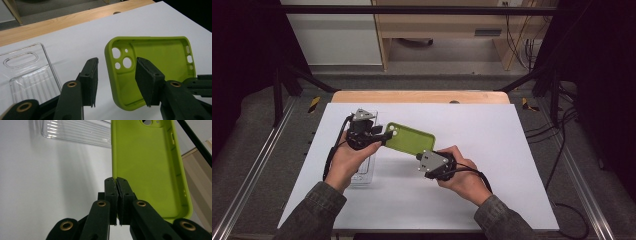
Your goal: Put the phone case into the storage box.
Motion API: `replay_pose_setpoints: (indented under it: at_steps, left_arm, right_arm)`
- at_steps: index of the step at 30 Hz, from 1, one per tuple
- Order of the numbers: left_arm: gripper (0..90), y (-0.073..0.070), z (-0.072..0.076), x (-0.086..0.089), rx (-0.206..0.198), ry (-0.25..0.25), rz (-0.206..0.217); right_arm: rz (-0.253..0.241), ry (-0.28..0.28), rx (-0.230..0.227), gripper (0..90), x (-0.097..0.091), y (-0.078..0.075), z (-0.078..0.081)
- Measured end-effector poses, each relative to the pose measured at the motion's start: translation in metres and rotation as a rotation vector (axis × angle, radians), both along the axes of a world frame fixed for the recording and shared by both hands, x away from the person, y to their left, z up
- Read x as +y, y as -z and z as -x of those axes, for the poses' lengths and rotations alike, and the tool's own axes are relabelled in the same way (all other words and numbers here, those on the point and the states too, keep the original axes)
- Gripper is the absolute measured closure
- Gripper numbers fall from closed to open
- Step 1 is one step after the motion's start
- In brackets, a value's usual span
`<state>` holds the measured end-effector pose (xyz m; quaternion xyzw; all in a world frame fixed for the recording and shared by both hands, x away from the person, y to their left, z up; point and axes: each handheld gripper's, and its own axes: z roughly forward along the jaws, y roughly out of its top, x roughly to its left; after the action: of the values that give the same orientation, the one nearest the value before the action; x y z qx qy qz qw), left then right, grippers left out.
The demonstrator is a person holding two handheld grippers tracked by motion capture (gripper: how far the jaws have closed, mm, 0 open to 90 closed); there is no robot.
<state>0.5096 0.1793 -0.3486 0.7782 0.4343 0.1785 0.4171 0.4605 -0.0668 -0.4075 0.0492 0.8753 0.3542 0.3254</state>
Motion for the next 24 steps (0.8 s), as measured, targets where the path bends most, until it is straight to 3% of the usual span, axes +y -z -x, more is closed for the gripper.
replay_pose_setpoints:
  at_steps: [24]
  left_arm:
    - [60.5, 0.0031, -0.0011, -0.0012, 0.052, 0.022, 0.006]
  right_arm:
    - [0.007, -0.007, -0.016, 87.9, 0.0007, -0.0005, 0.0017]
